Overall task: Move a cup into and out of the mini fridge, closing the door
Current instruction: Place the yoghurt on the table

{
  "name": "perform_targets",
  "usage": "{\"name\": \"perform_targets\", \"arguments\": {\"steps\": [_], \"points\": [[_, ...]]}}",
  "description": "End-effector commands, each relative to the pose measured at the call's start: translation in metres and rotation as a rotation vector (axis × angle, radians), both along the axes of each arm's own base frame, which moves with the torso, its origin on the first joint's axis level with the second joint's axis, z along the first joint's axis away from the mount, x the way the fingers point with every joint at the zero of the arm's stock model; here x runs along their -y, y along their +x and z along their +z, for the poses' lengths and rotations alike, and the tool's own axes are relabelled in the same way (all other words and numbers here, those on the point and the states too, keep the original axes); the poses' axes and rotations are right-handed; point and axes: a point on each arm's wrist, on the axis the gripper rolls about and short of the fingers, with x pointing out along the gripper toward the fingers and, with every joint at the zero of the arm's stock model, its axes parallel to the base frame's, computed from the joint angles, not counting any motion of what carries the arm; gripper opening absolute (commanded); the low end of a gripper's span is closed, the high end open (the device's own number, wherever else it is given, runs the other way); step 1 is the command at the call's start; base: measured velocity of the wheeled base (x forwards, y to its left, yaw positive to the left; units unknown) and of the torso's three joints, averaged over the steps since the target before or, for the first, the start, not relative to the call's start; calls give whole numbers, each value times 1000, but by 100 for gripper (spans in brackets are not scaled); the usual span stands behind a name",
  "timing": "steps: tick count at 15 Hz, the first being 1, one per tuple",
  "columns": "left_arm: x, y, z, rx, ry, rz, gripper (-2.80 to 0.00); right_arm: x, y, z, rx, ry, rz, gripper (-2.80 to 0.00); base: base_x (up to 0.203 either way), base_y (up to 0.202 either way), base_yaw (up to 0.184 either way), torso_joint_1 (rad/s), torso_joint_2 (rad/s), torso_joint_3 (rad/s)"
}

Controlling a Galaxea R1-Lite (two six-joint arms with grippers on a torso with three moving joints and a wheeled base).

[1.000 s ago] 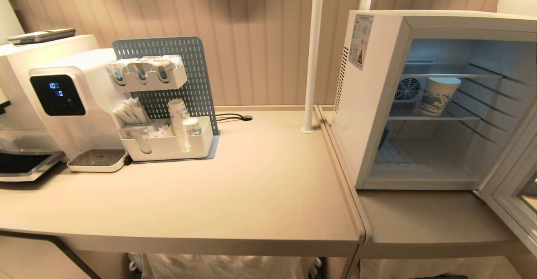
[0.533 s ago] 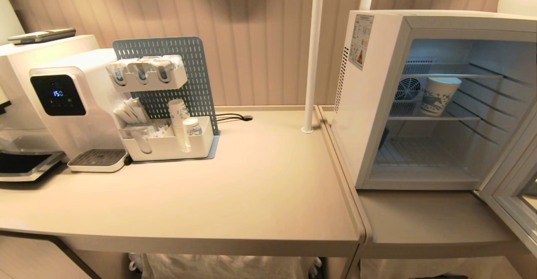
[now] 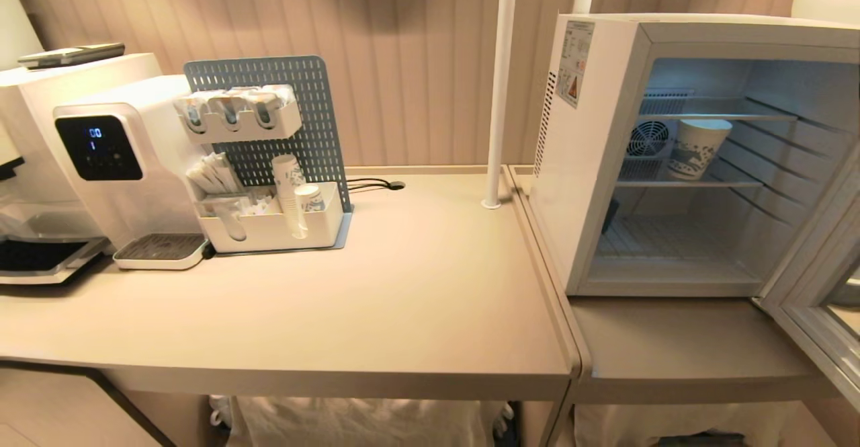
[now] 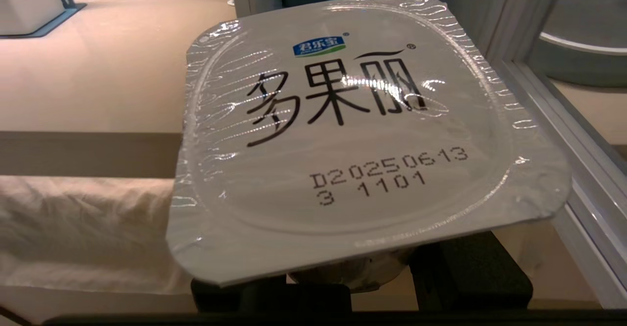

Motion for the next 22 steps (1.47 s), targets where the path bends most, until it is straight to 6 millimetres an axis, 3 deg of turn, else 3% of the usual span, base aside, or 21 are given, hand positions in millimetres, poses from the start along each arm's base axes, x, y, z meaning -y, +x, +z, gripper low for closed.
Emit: {"name": "perform_targets", "arguments": {"steps": [1,7,11,22], "points": [[0,0,0,-1,-1,1,-280,0,0,-1,-6,-1,2,-280,-183,0,1,1,-1,5],[0,0,0,-1,4,0,-280,0,0,0,-4,1,1,-280,-192,0,0,3,0,1],[0,0,0,0,7,-1,-280,0,0,-1,-6,1,1,-280,-22,0,10,2,-2,-2],[0,0,0,0,4,1,-280,0,0,-1,-6,3,0,-280,0,182,0,2,3,1]]}}
